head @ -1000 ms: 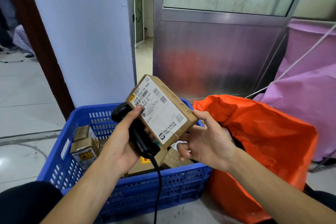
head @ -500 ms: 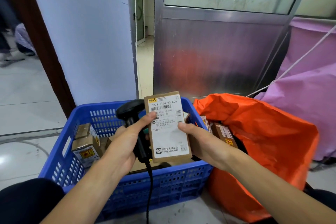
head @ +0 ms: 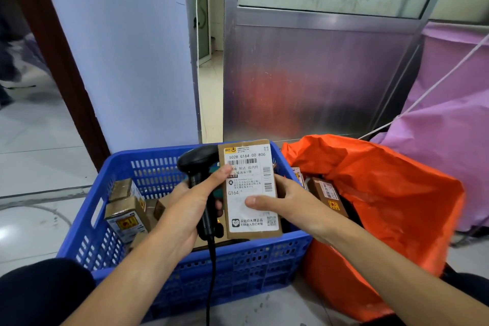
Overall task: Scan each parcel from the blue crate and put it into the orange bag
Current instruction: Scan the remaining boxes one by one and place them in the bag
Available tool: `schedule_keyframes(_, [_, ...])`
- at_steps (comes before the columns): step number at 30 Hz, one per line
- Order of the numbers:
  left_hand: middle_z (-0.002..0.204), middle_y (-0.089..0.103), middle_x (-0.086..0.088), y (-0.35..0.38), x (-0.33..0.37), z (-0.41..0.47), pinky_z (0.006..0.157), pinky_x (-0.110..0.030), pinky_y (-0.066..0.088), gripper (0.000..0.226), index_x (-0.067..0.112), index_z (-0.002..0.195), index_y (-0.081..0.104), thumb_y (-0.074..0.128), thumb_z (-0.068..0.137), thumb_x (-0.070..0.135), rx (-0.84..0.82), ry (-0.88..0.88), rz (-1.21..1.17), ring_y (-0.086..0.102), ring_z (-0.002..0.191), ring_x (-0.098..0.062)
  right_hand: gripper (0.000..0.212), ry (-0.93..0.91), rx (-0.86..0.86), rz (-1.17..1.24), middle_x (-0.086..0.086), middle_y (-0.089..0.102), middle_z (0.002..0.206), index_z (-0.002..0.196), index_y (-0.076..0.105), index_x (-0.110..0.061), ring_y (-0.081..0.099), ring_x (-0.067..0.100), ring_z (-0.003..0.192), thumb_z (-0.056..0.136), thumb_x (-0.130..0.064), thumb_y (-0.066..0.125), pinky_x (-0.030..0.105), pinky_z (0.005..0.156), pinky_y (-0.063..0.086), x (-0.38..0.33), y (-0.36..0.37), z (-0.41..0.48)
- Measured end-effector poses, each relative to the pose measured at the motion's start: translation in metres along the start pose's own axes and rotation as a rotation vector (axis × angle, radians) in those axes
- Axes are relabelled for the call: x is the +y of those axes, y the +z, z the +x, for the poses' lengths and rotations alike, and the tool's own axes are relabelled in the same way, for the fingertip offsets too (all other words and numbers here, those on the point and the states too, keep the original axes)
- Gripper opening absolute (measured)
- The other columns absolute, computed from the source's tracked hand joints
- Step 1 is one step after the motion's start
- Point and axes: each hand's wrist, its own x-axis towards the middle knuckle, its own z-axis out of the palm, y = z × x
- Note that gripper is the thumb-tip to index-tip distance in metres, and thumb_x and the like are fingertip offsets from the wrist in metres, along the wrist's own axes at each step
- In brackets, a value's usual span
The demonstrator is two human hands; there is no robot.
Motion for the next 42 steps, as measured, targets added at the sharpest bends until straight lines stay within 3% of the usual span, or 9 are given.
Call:
schedule_keyframes(2, [0.102, 0.081, -0.006, -0.002, -0.001, 0.003, 0.064, -0.034, 0.053, 0.045, 0.016, 0.118, 0.074, 0.082, 0.083, 0.042, 0.011, 0.01, -0.014, 0.055, 0.06, -0.013, 0.049, -0.008, 0.031, -0.044, -0.01, 0.076, 0.119, 0.134, 0.061, -0.025, 0.073, 0.009, 0.109, 0.089, -0.023, 0.08, 0.028, 0.094, 0.057, -0.001, -0.005, 0.001])
schedule_keyframes(7, [0.09, 0.077, -0.01, -0.006, 0.001, 0.008, 0.062, -0.034, 0.049, 0.037, 0.011, 0.112, 0.069, 0.077, 0.09, 0.04, 0.034, -0.008, -0.083, 0.054, 0.055, -0.016, 0.047, -0.053, 0.231, -0.199, -0.015, 0.077, 0.113, 0.125, 0.062, -0.028, 0.074, 0.006, 0.102, 0.084, -0.031, 0.084, 0.039, 0.096, 0.06, 0.0, -0.024, 0.008])
schedule_keyframes(10, [0.089, 0.076, -0.01, -0.004, 0.001, 0.007, 0.067, -0.037, 0.051, 0.038, 0.01, 0.111, 0.069, 0.074, 0.091, 0.042, 0.009, 0.013, -0.079, 0.057, 0.058, -0.018, 0.053, -0.081, 0.432, -0.646, -0.011, 0.075, 0.116, 0.115, 0.055, -0.026, 0.072, 0.01, 0.099, 0.079, -0.056, 0.081, 0.037, 0.085, 0.061, 0.002, -0.037, 0.009])
schedule_keyframes(12, [0.088, 0.076, -0.01, -0.004, 0.001, 0.008, 0.07, -0.037, 0.052, 0.037, 0.01, 0.112, 0.071, 0.072, 0.092, 0.04, -0.018, 0.002, -0.078, 0.059, 0.06, -0.019, 0.061, -0.062, 0.537, -1.002, -0.005, 0.073, 0.116, 0.11, 0.047, -0.024, 0.071, 0.021, 0.097, 0.079, -0.072, 0.07, 0.041, 0.078, 0.058, 0.003, -0.043, 0.009])
schedule_keyframes(13, [0.088, 0.075, -0.01, -0.004, 0.0, 0.008, 0.07, -0.036, 0.052, 0.034, 0.009, 0.112, 0.071, 0.071, 0.093, 0.038, -0.042, -0.017, -0.088, 0.059, 0.061, -0.019, 0.064, -0.058, 0.564, -1.069, -0.003, 0.073, 0.115, 0.108, 0.044, -0.025, 0.07, 0.025, 0.096, 0.078, -0.077, 0.065, 0.044, 0.078, 0.057, 0.004, -0.044, 0.009])
schedule_keyframes(17, [0.073, 0.064, -0.004, -0.003, -0.005, 0.01, 0.064, -0.033, 0.048, 0.025, 0.008, 0.109, 0.07, 0.07, 0.094, 0.029, -0.101, -0.065, -0.106, 0.053, 0.057, -0.016, 0.076, -0.067, 0.613, -1.009, 0.0, 0.073, 0.115, 0.105, 0.043, -0.027, 0.07, 0.029, 0.097, 0.066, -0.092, 0.045, 0.048, 0.079, 0.058, 0.009, -0.05, 0.015])
schedule_keyframes(22, [0.064, 0.053, -0.001, -0.004, -0.009, 0.012, 0.059, -0.032, 0.044, 0.029, 0.011, 0.091, 0.065, 0.079, 0.077, 0.033, -0.121, -0.018, -0.062, 0.046, 0.051, -0.016, 0.076, -0.038, 0.609, -0.895, 0.0, 0.071, 0.114, 0.103, 0.044, -0.025, 0.069, 0.025, 0.096, 0.066, -0.09, 0.051, 0.047, 0.077, 0.06, 0.009, -0.052, 0.016])
schedule_keyframes(25, [0.063, 0.052, -0.002, -0.004, -0.01, 0.011, 0.059, -0.033, 0.043, 0.029, 0.012, 0.084, 0.064, 0.081, 0.075, 0.034, -0.127, -0.005, -0.044, 0.046, 0.051, -0.016, 0.082, -0.034, 0.609, -0.893, 0.0, 0.072, 0.115, 0.104, 0.044, -0.025, 0.07, 0.025, 0.097, 0.06, -0.095, 0.044, 0.047, 0.076, 0.061, 0.008, -0.052, 0.016])
schedule_keyframes(42, [0.063, 0.051, -0.004, 0.0, -0.013, 0.006, 0.058, -0.033, 0.045, 0.028, 0.012, 0.08, 0.063, 0.083, 0.074, 0.031, -0.159, 0.014, -0.013, 0.046, 0.049, -0.017, 0.082, -0.055, 0.63, -0.908, -0.003, 0.071, 0.115, 0.104, 0.044, -0.027, 0.07, 0.024, 0.096, 0.059, -0.096, 0.043, 0.047, 0.076, 0.061, 0.008, -0.057, 0.016])
